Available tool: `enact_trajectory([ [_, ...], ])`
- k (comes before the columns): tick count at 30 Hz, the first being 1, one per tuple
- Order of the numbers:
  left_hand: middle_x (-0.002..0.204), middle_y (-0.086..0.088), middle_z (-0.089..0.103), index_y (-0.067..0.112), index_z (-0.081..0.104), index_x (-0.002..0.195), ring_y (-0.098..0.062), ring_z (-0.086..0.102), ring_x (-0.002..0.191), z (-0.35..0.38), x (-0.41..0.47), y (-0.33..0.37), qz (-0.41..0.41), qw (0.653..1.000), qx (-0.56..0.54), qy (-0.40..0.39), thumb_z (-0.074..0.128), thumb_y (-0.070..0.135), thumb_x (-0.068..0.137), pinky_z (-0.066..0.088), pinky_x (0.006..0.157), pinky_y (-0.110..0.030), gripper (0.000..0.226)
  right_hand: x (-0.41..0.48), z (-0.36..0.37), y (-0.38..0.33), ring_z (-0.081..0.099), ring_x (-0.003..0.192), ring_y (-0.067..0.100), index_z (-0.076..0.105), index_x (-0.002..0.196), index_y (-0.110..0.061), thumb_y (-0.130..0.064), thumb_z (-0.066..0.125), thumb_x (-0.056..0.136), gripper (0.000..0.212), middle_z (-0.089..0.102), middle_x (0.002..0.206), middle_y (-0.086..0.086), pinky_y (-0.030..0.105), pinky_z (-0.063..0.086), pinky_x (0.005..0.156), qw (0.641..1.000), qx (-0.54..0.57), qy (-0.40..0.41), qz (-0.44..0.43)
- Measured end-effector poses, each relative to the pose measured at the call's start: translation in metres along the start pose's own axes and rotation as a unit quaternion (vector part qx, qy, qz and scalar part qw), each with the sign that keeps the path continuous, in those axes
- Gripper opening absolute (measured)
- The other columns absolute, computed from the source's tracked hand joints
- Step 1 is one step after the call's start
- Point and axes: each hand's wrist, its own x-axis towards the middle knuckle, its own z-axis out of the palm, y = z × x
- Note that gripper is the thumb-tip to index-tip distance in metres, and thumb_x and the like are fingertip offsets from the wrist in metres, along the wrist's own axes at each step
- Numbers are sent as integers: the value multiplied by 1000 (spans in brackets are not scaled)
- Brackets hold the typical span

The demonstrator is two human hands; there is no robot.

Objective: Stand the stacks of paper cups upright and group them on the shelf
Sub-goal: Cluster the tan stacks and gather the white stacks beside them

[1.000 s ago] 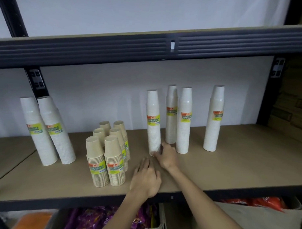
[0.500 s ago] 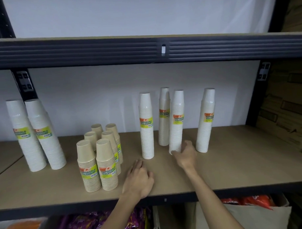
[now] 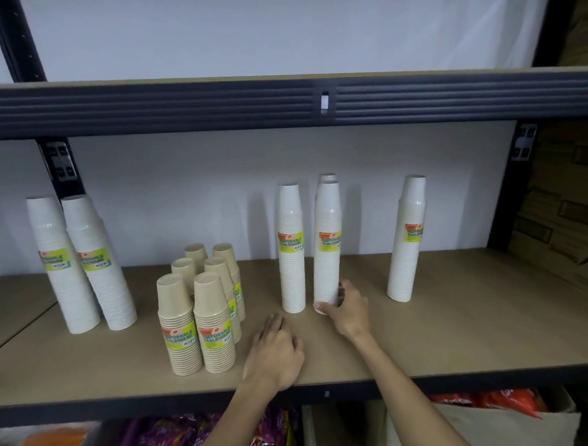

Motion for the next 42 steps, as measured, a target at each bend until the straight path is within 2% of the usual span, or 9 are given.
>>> enact_trajectory([
  [9, 161, -7, 20, 8, 28, 151, -17, 13, 149, 1, 2, -2, -2, 1000, 4, -1, 28, 36, 98, 12, 121, -33, 59, 1, 6, 3, 64, 104, 16, 56, 123, -28, -62, 77, 57, 77, 69, 113, -9, 41, 54, 91, 999, 9, -28, -21],
  [14, 161, -5, 22, 10, 30, 150, -16, 15, 148, 1, 2, -2, 2, 1000, 1, 2, 29, 36, 98, 14, 121, -36, 57, 2, -23, 4, 60, 108, 15, 38, 146, -18, -34, 80, 79, 80, 61, 131, 4, 27, 46, 90, 994, 54, -94, 3],
  [17, 160, -4, 22, 10, 31, 148, -16, 16, 148, 2, 1, 0, 4, 1000, 6, 6, 29, 36, 99, 15, 120, -36, 56, 16, -43, 13, 55, 104, 14, 43, 143, -18, -26, 71, 89, 62, 61, 131, 8, 25, 42, 89, 994, 75, -45, 59],
  [19, 160, -4, 22, 10, 30, 149, -16, 17, 147, 2, 1, 0, 5, 1000, 11, 9, 28, 36, 99, 15, 120, -35, 56, 29, -47, 11, 57, 110, 17, 46, 141, -18, -26, 68, 91, 56, 59, 135, 7, 26, 43, 94, 996, 60, -14, 64],
  [23, 161, -3, 20, 12, 24, 152, -15, 16, 148, 3, 1, 0, 0, 1000, 18, 5, 27, 38, 100, 14, 119, -34, 59, 62, -36, 3, 49, 134, 23, 36, 150, -18, -37, 72, 87, 75, 48, 147, 1, 34, 38, 111, 996, 50, -64, 38],
  [26, 161, -2, 19, 13, 24, 152, -14, 17, 147, 3, 2, 0, -5, 1000, 24, 6, 29, 39, 99, 15, 119, -33, 59, 91, -19, 11, 54, 129, 22, 43, 145, -19, -29, 73, 83, 69, 55, 141, 0, 41, 43, 109, 993, 27, -115, 0],
  [30, 161, 1, 19, 14, 24, 152, -13, 18, 147, 4, 5, -1, -5, 1000, 30, 5, 30, 40, 98, 17, 118, -34, 59, 89, -16, -2, 62, 116, 23, 60, 127, -13, -15, 68, 87, 41, 67, 125, 7, 32, 47, 97, 994, -10, -101, -42],
  [36, 162, -1, 18, 13, 25, 151, -14, 16, 148, 2, 3, -2, -3, 1000, 17, -4, 30, 39, 98, 14, 118, -35, 59, 66, -34, 7, 61, 116, 25, 54, 131, -11, -20, 68, 90, 44, 66, 125, 7, 34, 47, 98, 997, -23, -66, -32],
  [42, 159, -6, 23, 9, 32, 147, -19, 20, 146, -5, -3, 4, -11, 1000, -6, -12, 31, 37, 97, 17, 118, -37, 57, 15, -60, 23, 62, 112, 24, 54, 122, -5, -15, 67, 91, 35, 65, 120, 8, 30, 46, 91, 998, -24, -44, -26],
])
